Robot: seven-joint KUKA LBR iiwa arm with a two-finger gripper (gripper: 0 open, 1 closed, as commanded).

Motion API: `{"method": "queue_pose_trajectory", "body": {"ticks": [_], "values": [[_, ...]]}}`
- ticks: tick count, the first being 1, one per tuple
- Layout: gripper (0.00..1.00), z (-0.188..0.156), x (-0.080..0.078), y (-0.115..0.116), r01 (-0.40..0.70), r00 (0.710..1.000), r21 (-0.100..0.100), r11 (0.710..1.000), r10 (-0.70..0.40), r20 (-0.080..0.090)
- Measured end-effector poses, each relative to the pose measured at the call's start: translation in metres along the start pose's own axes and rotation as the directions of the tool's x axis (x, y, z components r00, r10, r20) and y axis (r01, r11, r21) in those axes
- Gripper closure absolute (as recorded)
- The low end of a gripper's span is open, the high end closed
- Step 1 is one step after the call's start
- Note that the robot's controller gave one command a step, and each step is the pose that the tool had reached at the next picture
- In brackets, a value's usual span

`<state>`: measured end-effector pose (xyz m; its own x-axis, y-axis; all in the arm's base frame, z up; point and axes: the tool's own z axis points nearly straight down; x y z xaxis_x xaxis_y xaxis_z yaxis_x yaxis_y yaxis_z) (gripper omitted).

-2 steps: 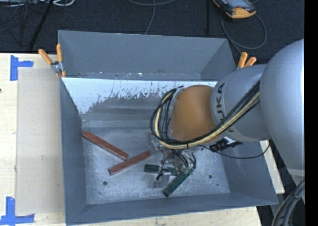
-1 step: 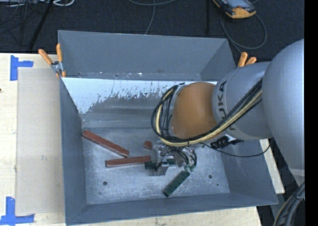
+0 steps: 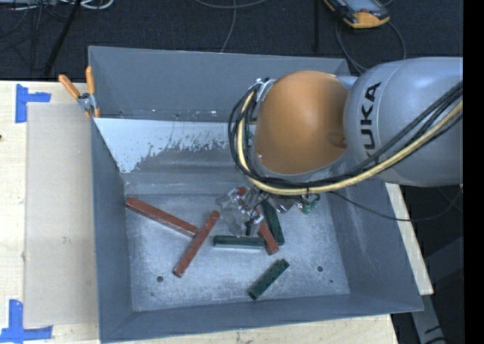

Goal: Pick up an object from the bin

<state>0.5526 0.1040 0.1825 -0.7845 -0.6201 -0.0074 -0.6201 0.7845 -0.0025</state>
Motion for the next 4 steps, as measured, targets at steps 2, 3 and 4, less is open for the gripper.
{"method": "queue_pose_trajectory", "body": {"ticks": [2, 3, 4], "values": [[0.0, 0.025, 0.027, -0.04, -0.026, 1.0, -0.004, 1.0, 0.026, -0.01], [0.0, 0.104, 0.002, -0.061, 0.003, 1.0, -0.004, 1.0, -0.003, -0.007], [0.0, 0.057, -0.004, -0.095, -0.112, 0.994, 0.001, 0.994, 0.112, -0.002]]}}
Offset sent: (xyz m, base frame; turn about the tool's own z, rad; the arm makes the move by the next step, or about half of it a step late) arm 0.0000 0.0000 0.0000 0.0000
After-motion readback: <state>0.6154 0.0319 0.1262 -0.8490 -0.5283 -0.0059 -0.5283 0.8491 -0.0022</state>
